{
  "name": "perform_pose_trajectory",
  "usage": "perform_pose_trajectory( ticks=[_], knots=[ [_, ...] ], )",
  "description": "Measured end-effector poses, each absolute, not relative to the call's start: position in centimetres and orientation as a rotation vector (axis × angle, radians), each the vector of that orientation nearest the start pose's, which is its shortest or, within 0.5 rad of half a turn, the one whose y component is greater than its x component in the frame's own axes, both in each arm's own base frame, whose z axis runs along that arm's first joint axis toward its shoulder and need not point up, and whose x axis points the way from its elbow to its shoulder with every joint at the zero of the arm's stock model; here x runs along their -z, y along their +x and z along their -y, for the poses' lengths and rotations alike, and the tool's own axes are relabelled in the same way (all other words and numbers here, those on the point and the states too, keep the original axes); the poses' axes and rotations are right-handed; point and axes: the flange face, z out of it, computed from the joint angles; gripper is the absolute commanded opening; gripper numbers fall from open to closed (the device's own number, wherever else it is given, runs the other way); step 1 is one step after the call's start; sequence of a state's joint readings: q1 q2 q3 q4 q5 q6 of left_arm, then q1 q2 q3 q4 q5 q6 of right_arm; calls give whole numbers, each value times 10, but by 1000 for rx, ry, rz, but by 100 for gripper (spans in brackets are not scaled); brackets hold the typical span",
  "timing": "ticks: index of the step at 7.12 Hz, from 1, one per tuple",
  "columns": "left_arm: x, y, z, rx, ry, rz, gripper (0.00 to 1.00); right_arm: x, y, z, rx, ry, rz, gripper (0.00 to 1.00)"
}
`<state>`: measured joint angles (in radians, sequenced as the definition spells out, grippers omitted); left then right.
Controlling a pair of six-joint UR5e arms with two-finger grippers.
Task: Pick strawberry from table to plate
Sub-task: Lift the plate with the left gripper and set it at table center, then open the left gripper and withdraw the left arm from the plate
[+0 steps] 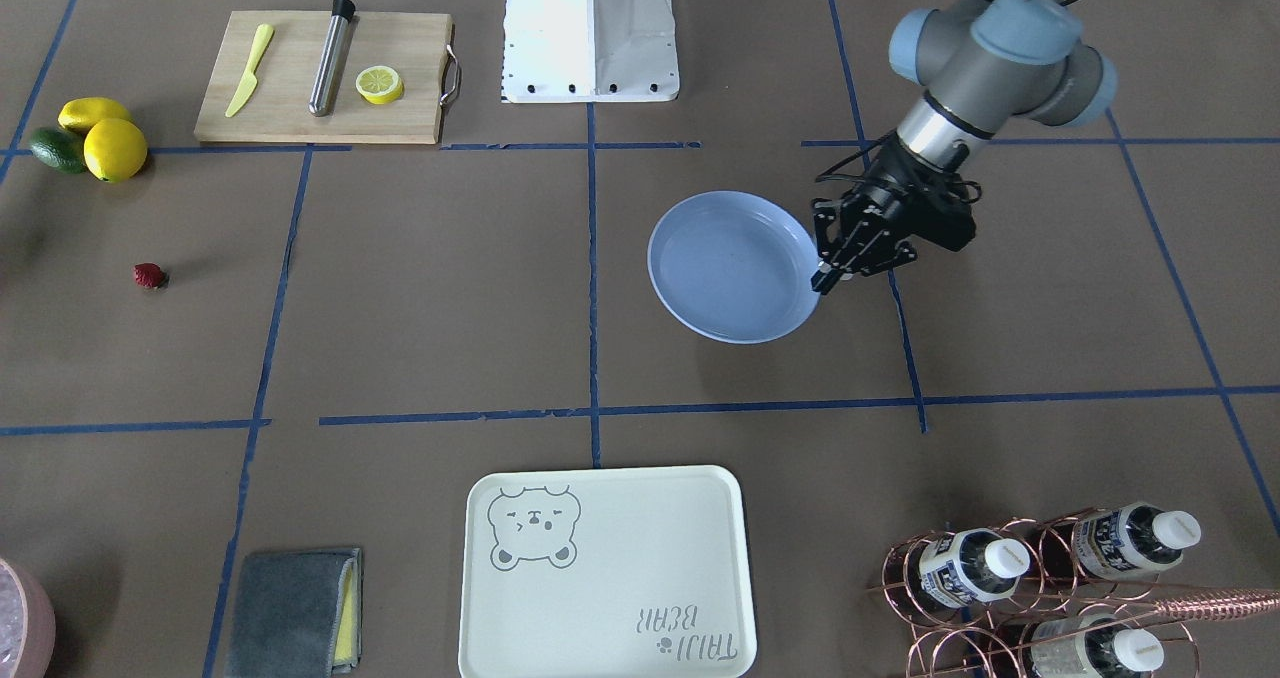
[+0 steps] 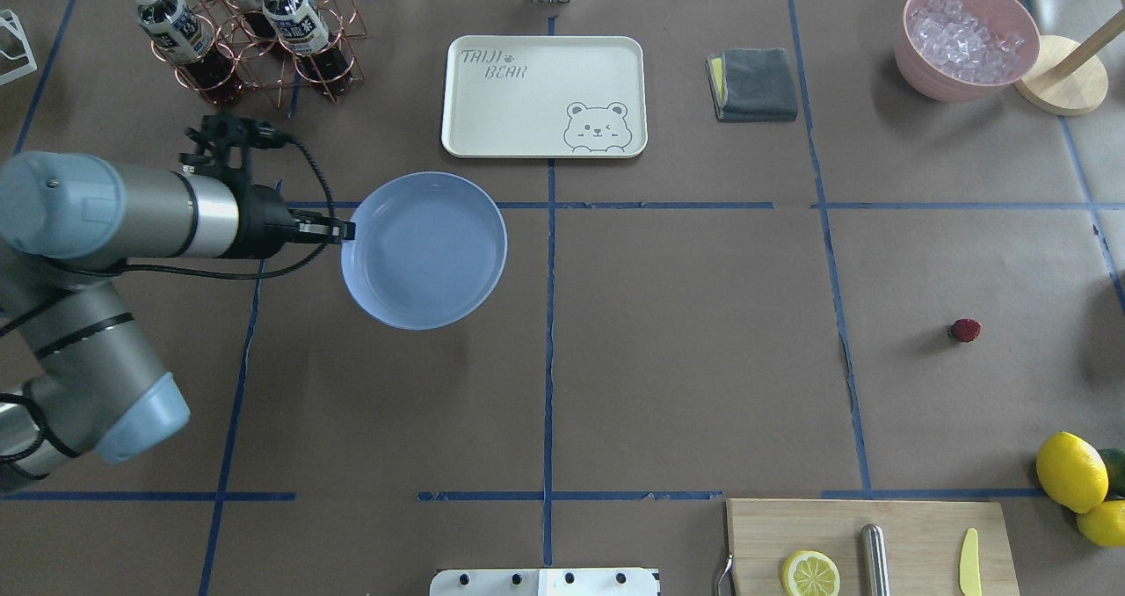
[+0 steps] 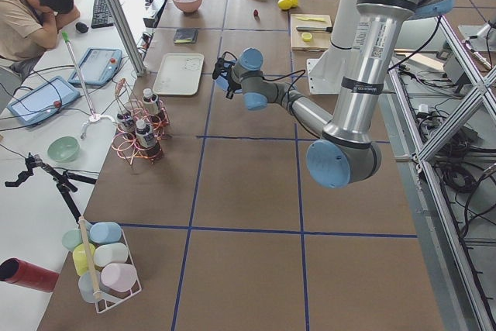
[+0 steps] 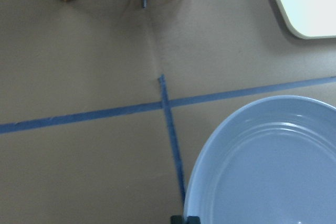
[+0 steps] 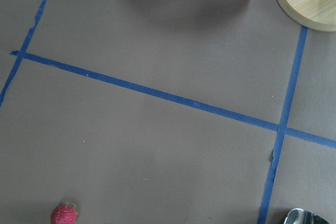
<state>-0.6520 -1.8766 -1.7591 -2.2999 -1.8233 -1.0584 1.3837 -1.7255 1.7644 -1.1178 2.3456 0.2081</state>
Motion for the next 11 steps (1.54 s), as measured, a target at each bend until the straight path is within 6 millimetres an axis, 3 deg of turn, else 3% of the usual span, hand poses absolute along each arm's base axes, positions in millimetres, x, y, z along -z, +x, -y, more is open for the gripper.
perform_pose_trajectory(
  ticks=[1,2,3,4,5,6,8,9,10,11],
  knots=[
    [-298,468,435,-30,474,-1127,0,-584,-21,452,169,306,836,100],
    [-287,514,420,-36,468,-1115,0,-585,-21,452,168,303,835,100],
    [-286,540,410,-42,465,-1102,0,-586,-21,452,167,302,835,100],
    [-287,550,405,-47,464,-1095,0,-586,-21,452,167,301,835,100],
    [-288,553,403,-50,464,-1092,38,-586,-21,452,166,301,835,100],
    [-286,554,402,-53,466,-1094,99,-586,-21,452,166,301,835,100],
    [-283,549,401,-59,472,-1103,100,-586,-21,452,167,301,835,100],
    [-275,534,406,-72,482,-1106,100,-585,-21,453,168,303,836,100],
    [-264,498,422,-118,495,-1081,100,-582,-21,454,172,310,838,100],
    [-257,437,447,-198,512,-1022,100,-574,-22,458,178,329,841,100]
  ],
)
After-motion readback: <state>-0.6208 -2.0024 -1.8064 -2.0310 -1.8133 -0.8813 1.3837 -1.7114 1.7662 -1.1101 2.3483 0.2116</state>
